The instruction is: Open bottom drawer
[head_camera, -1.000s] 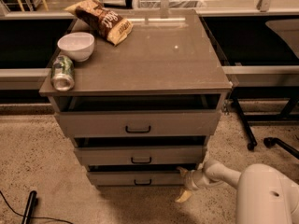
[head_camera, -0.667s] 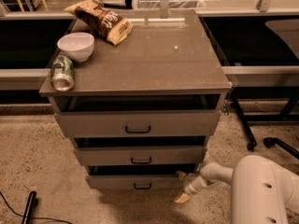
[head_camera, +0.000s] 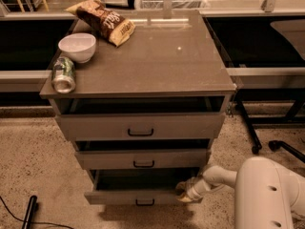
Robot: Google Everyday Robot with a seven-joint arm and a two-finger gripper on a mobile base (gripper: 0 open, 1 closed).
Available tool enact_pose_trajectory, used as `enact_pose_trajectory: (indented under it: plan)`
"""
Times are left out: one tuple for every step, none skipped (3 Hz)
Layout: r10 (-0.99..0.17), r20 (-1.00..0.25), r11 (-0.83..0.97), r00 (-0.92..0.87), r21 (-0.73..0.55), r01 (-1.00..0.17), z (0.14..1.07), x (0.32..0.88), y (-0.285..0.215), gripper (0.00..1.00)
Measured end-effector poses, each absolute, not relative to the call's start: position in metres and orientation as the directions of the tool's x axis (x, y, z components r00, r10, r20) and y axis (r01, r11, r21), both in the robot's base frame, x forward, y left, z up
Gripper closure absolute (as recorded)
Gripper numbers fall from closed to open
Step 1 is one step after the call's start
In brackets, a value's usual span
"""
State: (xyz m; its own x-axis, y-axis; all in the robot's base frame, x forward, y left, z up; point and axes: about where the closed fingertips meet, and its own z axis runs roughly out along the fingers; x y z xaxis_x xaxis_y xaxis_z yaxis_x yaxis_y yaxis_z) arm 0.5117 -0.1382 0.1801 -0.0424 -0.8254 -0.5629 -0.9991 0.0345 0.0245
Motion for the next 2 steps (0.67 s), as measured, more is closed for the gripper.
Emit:
enact_pose_trajectory:
  plan:
    - [-0.825,-0.563,0.035,-0.042,0.025,-0.999,0.1801,0.5117,-0.1382,0.47]
    - [-0.825,-0.563,0.034,-0.042,0.025,-0.999,0.1801,0.5117,-0.1382,0.24]
